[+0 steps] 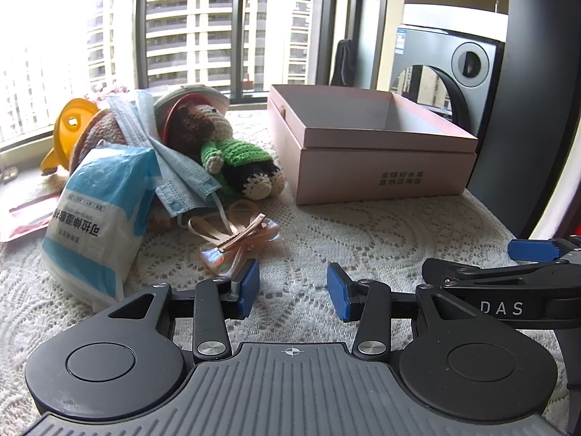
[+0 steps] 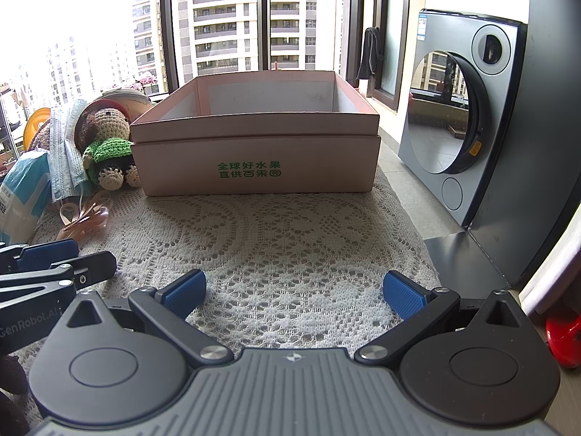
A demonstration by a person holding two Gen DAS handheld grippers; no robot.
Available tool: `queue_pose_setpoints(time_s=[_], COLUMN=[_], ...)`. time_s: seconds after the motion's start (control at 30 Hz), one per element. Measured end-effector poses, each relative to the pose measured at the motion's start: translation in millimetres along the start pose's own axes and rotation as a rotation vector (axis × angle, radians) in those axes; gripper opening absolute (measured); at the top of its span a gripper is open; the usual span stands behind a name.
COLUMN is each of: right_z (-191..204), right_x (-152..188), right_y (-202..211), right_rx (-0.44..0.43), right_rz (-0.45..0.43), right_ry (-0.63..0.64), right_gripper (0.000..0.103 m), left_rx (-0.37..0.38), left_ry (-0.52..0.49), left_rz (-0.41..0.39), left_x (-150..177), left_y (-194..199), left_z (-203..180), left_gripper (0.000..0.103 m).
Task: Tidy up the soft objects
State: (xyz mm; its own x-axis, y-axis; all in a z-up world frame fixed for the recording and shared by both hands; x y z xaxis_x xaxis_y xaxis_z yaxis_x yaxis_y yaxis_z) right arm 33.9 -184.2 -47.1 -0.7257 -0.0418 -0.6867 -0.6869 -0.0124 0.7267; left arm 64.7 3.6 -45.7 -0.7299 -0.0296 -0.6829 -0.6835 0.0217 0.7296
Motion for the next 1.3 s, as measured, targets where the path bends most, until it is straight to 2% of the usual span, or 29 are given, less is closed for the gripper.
queue_pose_setpoints(time_s=[0.57, 0.73, 1.3], right_z=[0, 0, 0], right_x=[0, 0, 0], right_y=[0, 0, 0], right_rx=[0.000, 0.000, 0.000], right_rz=[0.000, 0.000, 0.000], right_ry=[0.000, 0.000, 0.000], right_gripper=[0.103, 0.103, 0.103], left_rx=[0.007, -0.020, -0.034], left_ry=[0.006, -0.019, -0.032], left_rz=[-0.001, 0.003, 0.005], left_x=[2, 3, 3], left_y=[2, 3, 4], left_z=[0, -1, -6], left_gripper=[0.046, 0.047, 0.047])
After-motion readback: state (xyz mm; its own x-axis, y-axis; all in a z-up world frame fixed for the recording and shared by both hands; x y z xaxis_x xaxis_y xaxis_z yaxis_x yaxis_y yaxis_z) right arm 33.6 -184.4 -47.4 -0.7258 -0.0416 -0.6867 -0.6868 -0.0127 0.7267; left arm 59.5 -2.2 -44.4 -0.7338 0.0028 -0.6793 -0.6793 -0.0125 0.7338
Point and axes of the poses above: each gripper's, at about its wrist camera, not at the fingertips, and y roughly against the way its jaws point, z to its left, x to its underside, the point moved 8 cm from there along -y, roughly the way its jaws point, and after that the axes turned 11 degrees about z, right-handed, at the moved point
